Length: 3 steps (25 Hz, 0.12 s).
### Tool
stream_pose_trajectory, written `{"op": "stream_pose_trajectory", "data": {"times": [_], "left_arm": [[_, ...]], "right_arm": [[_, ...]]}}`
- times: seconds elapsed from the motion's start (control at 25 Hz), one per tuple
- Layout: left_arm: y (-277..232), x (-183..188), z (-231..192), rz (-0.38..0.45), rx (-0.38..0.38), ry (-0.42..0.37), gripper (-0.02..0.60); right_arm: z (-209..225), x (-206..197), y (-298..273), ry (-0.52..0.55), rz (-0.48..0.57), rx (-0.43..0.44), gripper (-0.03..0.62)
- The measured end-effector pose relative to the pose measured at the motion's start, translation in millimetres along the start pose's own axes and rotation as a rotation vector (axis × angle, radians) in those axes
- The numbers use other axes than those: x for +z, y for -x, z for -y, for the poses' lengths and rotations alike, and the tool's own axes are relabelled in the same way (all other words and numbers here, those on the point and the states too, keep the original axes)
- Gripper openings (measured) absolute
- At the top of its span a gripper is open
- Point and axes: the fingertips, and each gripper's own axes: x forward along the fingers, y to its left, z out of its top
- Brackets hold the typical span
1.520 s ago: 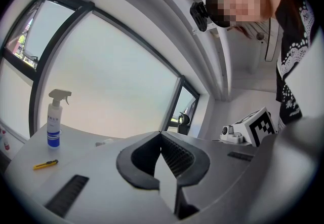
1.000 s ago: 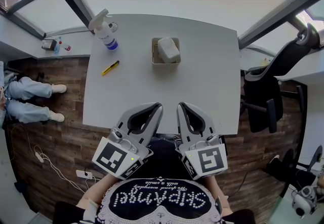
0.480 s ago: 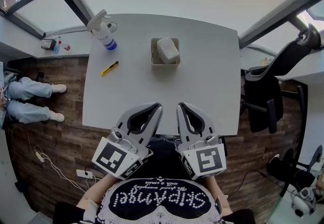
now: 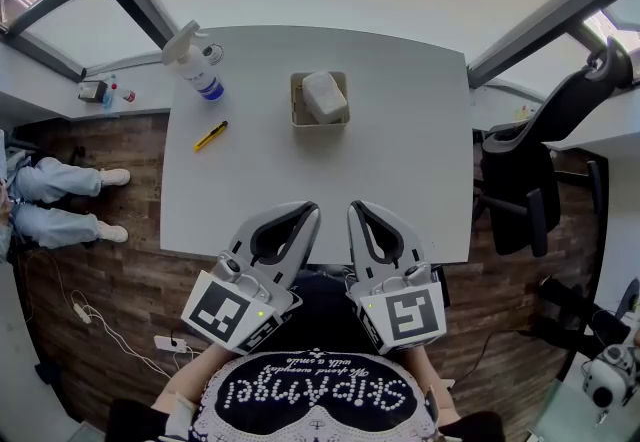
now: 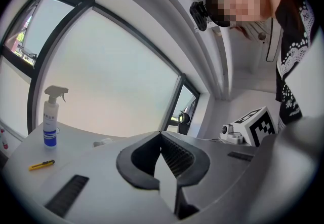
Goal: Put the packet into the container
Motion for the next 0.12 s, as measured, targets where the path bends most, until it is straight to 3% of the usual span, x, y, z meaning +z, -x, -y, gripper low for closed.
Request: {"op": "stream_pose_trajectory", "data": {"times": [0.12], "left_arm": [[-1.8,-0.8,2.9,0.000,-0.003,-0.002,0.009]], "right_arm": [[2.6,-0.9,2.1,0.002,-0.001,-0.003,0.014]]}}
